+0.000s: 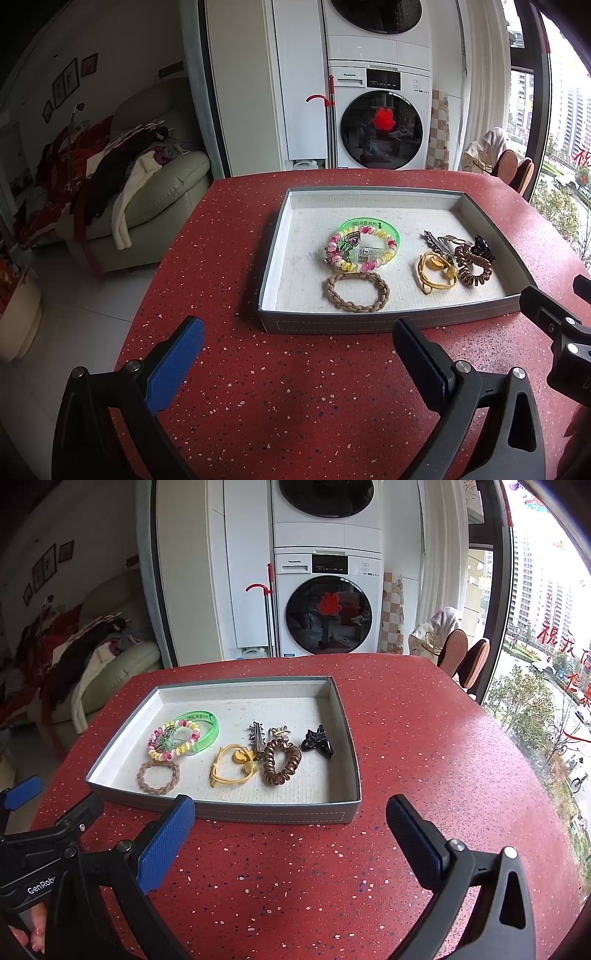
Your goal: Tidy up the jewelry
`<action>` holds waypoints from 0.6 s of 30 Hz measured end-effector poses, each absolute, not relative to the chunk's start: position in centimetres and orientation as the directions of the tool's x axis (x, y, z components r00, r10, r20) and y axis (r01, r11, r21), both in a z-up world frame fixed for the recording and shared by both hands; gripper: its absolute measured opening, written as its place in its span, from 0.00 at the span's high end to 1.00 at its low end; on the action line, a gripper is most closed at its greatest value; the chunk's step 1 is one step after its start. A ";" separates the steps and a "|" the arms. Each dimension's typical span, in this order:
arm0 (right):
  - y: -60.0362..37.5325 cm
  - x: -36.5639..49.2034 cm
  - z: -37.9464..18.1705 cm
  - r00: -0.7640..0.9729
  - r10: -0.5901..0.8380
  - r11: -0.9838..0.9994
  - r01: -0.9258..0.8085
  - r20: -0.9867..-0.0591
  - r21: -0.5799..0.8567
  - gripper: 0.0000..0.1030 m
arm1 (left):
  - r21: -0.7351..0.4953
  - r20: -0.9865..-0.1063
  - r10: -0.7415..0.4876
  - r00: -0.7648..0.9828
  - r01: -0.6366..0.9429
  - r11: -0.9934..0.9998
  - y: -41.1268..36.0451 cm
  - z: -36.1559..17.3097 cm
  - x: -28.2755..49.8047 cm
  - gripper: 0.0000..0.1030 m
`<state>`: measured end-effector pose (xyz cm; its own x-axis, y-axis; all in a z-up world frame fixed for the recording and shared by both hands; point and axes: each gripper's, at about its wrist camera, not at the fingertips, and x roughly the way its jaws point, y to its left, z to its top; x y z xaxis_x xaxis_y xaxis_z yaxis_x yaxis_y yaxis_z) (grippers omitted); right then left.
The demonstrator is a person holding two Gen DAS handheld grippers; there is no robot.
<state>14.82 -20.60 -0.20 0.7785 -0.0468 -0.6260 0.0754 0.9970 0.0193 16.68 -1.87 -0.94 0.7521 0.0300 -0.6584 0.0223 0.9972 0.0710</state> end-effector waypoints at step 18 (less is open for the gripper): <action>-20.5 14.9 -0.1 0.778 -0.047 0.997 0.076 -0.627 0.019 0.00 | 0.070 -0.663 0.030 0.748 0.022 0.997 -1.8 -1.0 16.7 0.00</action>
